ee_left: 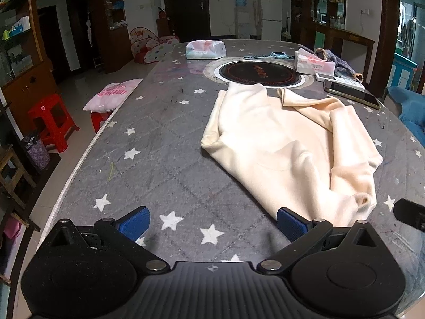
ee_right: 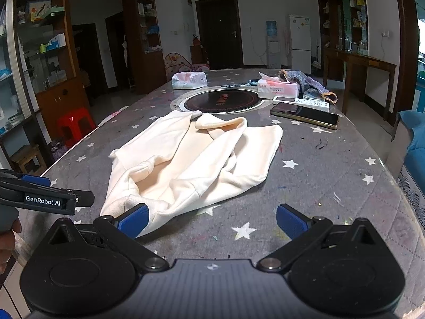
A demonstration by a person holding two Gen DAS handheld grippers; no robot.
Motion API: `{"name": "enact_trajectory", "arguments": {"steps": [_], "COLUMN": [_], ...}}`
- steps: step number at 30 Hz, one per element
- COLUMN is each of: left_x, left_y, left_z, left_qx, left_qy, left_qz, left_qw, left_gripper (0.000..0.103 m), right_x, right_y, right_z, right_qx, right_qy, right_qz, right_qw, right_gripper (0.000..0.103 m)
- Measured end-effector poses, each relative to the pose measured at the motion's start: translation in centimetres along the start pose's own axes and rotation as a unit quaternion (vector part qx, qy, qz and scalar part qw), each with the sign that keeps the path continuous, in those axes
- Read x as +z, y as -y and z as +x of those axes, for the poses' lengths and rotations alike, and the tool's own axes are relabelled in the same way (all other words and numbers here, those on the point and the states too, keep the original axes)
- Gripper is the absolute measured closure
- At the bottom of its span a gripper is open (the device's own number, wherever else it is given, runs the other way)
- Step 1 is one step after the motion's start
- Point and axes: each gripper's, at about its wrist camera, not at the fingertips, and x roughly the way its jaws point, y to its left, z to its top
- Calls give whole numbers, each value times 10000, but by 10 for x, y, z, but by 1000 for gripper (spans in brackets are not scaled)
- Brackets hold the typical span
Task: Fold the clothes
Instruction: 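Move both tools toward the crumpled cream shirt on the table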
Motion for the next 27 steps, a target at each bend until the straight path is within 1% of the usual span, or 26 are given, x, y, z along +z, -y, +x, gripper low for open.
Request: {"name": "enact_trajectory", "arguments": {"steps": [11, 21, 24, 27], "left_x": [5, 14, 15, 13], "left_y": [2, 5, 6, 7], "left_z": [4, 11, 11, 10], "left_qx": [-38, -76, -152, -133], "left_qy": [-65, -123, -117, -140], "left_qz": [44, 92, 142, 183], "left_qw": [10000, 9999, 9997, 9996], "left_gripper": [0, 0, 0, 0], "right_x": [8, 21, 22, 21], "right_y": [-2, -1, -1, -2], "right_z": [6, 16, 18, 18], "right_qx": [32, 32, 36, 28], "right_qy": [-59, -108, -131, -176], "right_qz": [-29, -53, -47, -60], "right_qw": [10000, 9999, 9999, 9998], "right_gripper": [0, 1, 1, 1]}}
